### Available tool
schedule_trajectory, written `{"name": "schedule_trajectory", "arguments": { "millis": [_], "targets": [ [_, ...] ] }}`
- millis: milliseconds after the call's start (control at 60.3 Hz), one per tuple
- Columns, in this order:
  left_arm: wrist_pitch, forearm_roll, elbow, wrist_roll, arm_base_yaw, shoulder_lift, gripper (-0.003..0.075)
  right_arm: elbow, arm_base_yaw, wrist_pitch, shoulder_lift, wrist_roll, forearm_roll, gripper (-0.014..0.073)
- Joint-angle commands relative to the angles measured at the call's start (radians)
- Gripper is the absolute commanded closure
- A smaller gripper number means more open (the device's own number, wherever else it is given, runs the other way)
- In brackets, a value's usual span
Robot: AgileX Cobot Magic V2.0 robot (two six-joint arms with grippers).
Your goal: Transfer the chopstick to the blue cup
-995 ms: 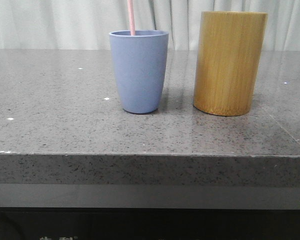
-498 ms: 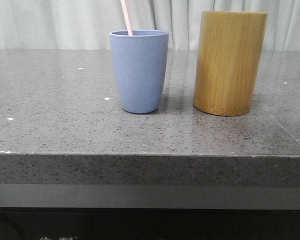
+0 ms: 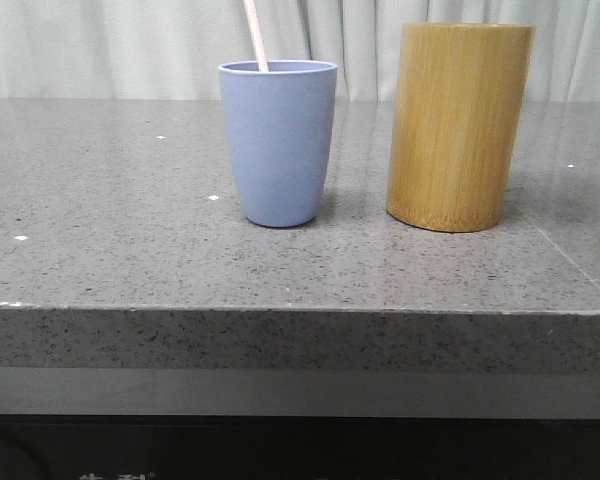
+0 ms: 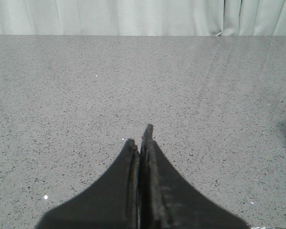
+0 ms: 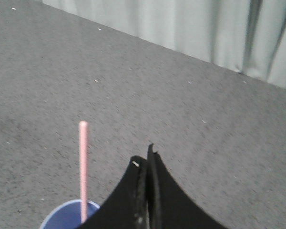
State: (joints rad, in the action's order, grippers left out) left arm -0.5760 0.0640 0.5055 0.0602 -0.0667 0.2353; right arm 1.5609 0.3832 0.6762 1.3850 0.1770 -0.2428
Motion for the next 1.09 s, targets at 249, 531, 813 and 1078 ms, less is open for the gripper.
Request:
{"name": "schedule_trajectory", "arguments": {
  "millis": [249, 531, 813, 1078],
  "targets": [
    [0.086, 0.009, 0.023, -0.009, 0.002, 0.009, 0.0739, -0.161, -0.235, -0.026, -0.246, 0.011, 0.033, 0.0708],
    [0.09, 0.009, 0.023, -0.009, 0.002, 0.009, 0.0739, -0.642, -0.24, -0.322, -0.597, 0.011, 0.032, 0.0708],
    [0.09, 0.009, 0.023, -0.009, 0.002, 0.009, 0.0739, -1.027, -0.24, -0.423, -0.955, 0.01, 0.017, 0.0708],
    [0.09, 0.009, 0.023, -0.009, 0.002, 0.009, 0.0739, -1.147, -0.24, -0.451, -1.153, 0.01, -0.025, 0.0708]
  ]
}}
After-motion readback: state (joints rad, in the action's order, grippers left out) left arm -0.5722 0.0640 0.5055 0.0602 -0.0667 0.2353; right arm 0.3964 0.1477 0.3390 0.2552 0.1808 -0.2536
